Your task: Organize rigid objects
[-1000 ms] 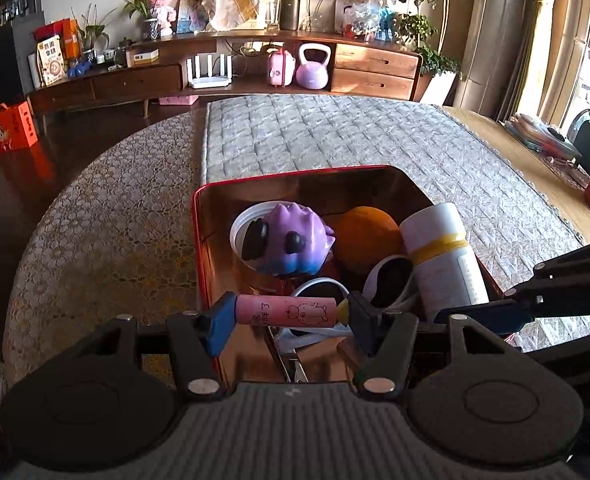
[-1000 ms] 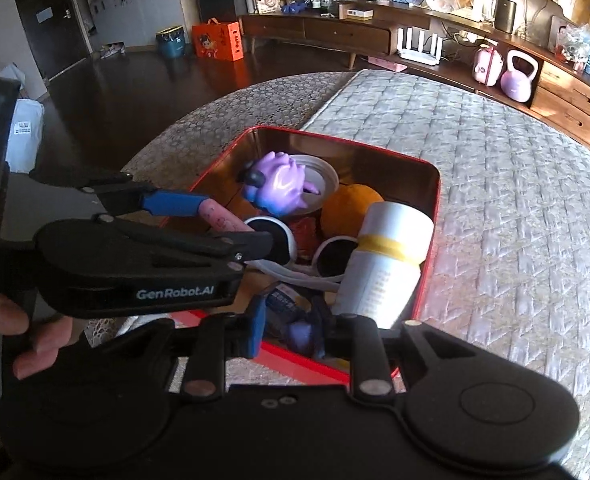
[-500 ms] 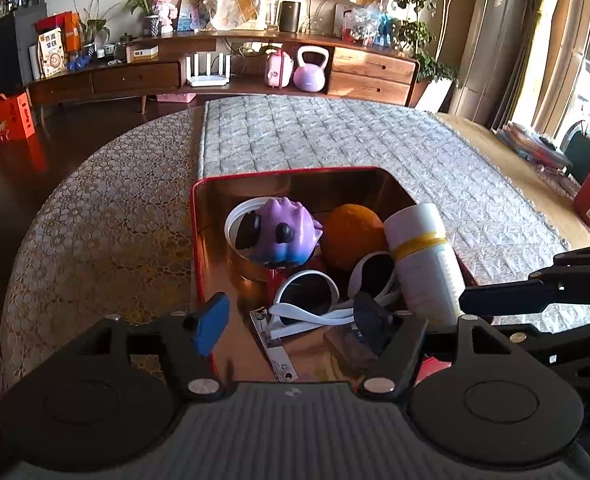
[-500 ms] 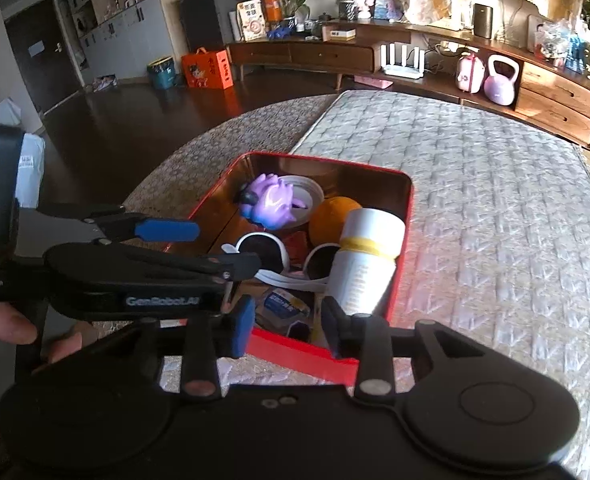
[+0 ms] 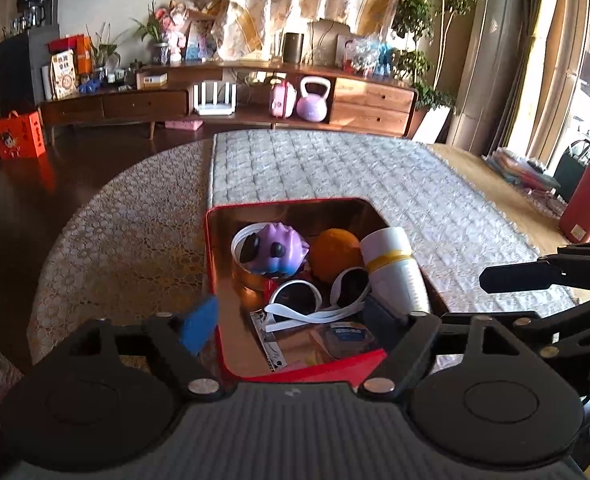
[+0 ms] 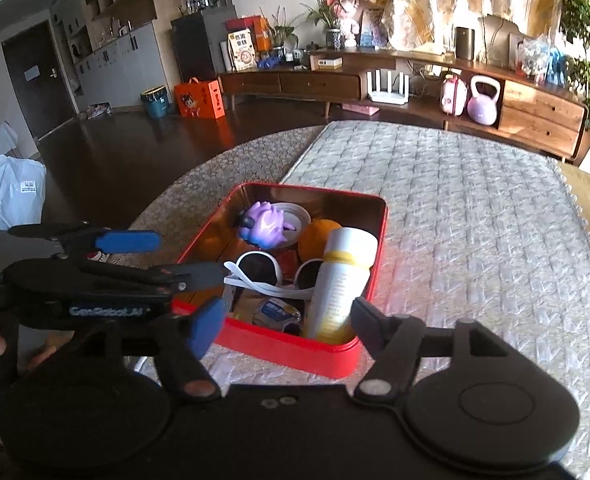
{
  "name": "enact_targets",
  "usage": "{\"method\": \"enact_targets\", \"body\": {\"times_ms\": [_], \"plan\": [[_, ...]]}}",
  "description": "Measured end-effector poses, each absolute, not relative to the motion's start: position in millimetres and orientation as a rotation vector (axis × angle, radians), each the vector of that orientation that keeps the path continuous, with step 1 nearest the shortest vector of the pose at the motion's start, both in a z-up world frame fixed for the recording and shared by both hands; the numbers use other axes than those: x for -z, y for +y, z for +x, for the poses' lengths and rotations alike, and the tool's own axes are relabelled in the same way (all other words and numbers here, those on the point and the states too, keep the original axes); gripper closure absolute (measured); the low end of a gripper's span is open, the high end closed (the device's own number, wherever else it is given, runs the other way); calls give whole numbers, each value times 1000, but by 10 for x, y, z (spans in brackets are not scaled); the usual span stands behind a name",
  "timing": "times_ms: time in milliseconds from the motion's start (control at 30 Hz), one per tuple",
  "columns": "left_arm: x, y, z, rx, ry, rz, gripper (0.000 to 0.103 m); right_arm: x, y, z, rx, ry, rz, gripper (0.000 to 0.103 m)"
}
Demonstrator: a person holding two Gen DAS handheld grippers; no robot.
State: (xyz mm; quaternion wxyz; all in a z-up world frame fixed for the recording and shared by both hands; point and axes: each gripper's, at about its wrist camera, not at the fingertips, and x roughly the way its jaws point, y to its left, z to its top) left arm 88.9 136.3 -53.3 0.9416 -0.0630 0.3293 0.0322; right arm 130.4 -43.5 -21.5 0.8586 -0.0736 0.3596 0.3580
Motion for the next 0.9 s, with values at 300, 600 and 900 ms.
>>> {"method": "enact_targets", "body": {"times_ms": [300,600,900], "plan": [[382,1275,660,-62,630,-152,13,118,-588,1155,-723,681,-139,1],[257,1113,526,-67,600,-149,1,13,-881,1034,-691,585,-64,0],[155,944,407,-108,588,-129,0,-9,-1128,965,-657,547,20,0]]}}
